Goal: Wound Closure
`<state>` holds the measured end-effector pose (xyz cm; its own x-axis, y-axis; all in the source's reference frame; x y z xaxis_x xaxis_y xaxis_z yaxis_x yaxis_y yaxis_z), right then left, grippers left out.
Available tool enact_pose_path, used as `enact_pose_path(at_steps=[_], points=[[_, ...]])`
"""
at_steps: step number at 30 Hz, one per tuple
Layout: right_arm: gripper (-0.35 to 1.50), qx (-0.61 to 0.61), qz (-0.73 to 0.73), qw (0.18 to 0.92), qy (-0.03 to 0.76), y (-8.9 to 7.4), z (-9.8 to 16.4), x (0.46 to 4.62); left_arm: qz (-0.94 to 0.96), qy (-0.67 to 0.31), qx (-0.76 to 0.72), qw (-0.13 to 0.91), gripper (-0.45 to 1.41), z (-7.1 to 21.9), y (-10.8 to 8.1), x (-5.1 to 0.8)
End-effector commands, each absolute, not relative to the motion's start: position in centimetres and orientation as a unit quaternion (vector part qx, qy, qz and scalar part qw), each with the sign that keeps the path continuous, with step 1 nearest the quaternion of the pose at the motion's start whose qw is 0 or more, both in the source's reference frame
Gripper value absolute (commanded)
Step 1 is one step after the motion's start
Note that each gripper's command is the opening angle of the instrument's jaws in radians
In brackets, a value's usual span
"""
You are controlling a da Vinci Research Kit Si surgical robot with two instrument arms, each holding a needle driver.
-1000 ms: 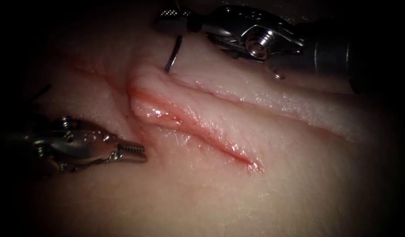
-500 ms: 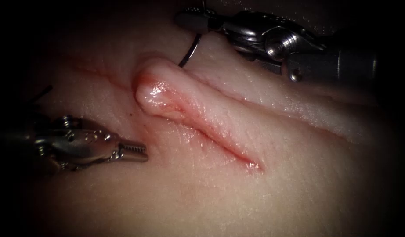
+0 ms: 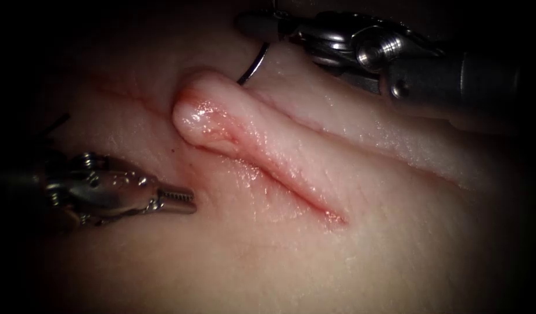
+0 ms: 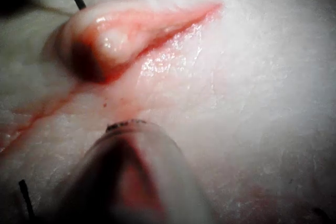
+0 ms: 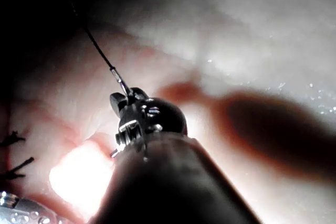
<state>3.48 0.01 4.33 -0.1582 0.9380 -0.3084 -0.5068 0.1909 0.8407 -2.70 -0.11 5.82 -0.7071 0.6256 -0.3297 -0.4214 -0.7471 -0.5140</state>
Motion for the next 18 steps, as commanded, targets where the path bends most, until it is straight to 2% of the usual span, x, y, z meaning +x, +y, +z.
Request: enact_pose_path(at_steps=[1,18], points=[[-0.35,0.238,0.598,0.6,0.475,0.01,4.35,3.63,0.901,-0.206,-0.249,0.29,0.07,5.88,-0.15,-2.75],[-0.35,0.327,0.628,0.549,0.445,-0.21,4.23,3.95,0.901,-0.206,-0.249,0.289,0.07,5.88,-0.14,-2.74]])
